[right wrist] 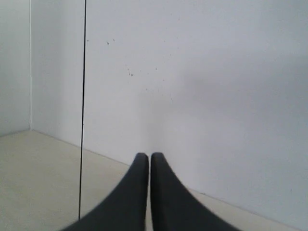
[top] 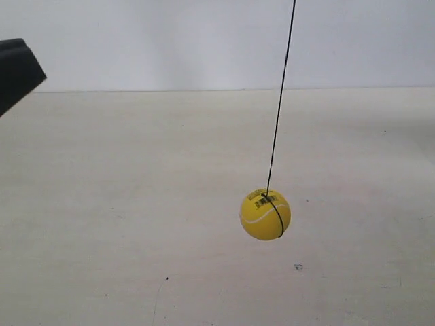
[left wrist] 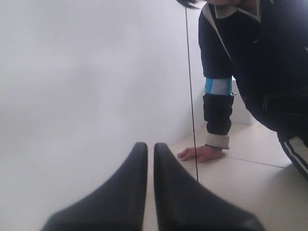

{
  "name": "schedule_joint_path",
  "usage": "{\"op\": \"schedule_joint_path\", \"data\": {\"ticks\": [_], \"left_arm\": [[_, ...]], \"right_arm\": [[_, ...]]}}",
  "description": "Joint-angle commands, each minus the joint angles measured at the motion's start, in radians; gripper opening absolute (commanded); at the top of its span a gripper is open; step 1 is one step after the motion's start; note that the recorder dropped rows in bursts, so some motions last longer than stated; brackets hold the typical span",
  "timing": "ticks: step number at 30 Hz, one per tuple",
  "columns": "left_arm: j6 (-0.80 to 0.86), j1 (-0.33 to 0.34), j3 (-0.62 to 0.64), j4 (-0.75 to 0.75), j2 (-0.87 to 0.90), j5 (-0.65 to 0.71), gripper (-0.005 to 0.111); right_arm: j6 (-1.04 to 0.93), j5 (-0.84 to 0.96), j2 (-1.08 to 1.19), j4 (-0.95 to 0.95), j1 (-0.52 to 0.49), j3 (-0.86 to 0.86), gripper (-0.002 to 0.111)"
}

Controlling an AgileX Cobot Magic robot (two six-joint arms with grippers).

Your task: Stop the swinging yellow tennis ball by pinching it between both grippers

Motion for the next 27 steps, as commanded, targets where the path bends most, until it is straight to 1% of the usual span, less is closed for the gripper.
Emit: {"op": "schedule_joint_path", "data": {"ticks": [1,6,12,16,27], "left_arm": [[-0.023,0.003,0.005,-0.012,-0.066,0.007,0.005],[-0.052,0.003,0.005,-0.012,-0.147,0.004,0.005],[-0.077,0.003,0.005,-0.012,-0.262,0.004,0.005],[-0.128,0.003,0.005,-0.004,-0.353,0.004,0.005],[-0.130,0.003,0.005,-0.004,-0.545,0.002,0.005]], "right_arm": [[0.026,0.004,-0.076,0.029,0.000,0.002,0.000],[0.026,0.004,-0.183,0.073,0.000,0.002,0.000],[0.026,0.004,-0.355,0.075,0.000,0.002,0.000],[0.026,-0.027,-0.355,0.080,0.000,-0.004,0.000],[0.019,-0.038,-0.355,0.080,0.000,-0.010,0.000]]}}
